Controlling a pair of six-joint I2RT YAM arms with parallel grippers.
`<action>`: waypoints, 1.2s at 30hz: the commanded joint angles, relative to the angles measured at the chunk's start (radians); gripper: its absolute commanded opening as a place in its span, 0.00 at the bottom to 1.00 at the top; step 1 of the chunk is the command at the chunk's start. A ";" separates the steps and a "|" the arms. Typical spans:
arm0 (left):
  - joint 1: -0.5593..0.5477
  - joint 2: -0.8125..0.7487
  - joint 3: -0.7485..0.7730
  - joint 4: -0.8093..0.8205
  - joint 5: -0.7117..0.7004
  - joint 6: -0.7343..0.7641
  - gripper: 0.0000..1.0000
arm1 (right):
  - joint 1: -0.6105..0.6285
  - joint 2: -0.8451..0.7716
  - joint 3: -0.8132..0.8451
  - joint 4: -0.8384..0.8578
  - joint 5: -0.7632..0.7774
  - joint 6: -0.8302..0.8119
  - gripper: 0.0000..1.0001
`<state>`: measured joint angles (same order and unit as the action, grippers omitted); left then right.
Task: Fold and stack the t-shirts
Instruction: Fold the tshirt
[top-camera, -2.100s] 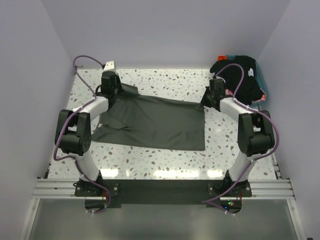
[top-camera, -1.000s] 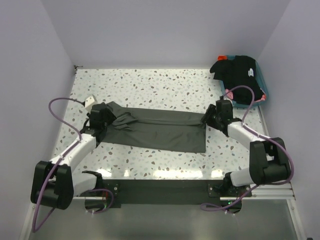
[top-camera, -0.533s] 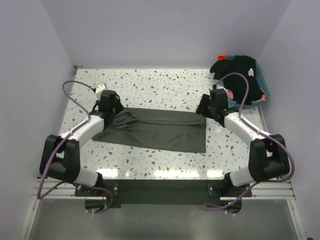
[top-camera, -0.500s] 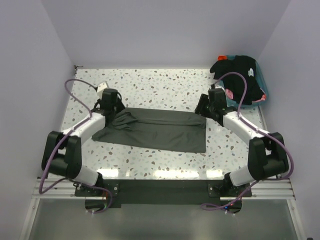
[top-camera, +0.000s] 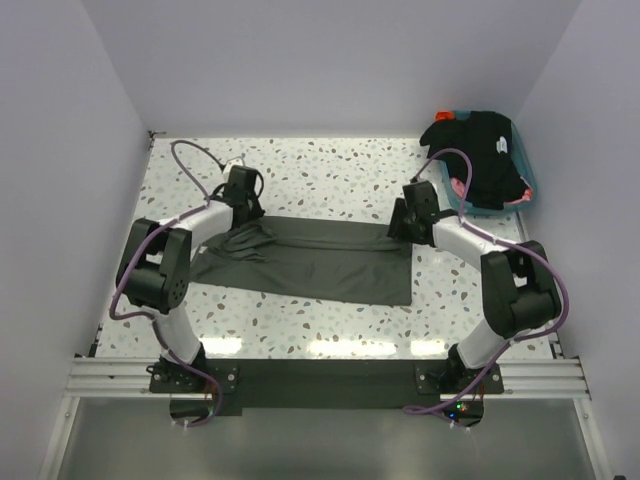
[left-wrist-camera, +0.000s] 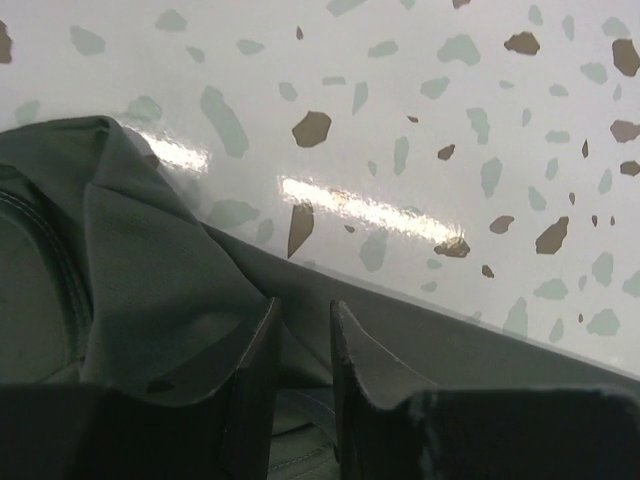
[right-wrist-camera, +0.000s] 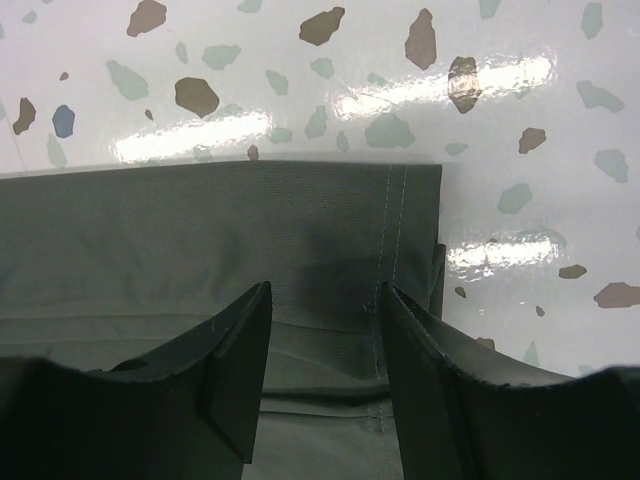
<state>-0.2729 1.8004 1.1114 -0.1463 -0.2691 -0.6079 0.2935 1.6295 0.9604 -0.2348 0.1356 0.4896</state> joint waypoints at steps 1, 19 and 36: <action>-0.025 0.004 -0.002 0.007 0.036 0.031 0.27 | -0.002 -0.030 -0.008 0.008 0.029 -0.002 0.51; -0.043 -0.243 -0.258 0.074 0.076 0.008 0.00 | -0.001 -0.141 -0.098 0.011 -0.014 0.026 0.28; -0.043 -0.394 -0.400 0.091 0.093 0.005 0.00 | -0.002 -0.109 -0.062 -0.009 0.024 0.017 0.55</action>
<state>-0.3103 1.4521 0.7273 -0.0998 -0.1848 -0.6079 0.2935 1.4990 0.8406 -0.2375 0.1211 0.5129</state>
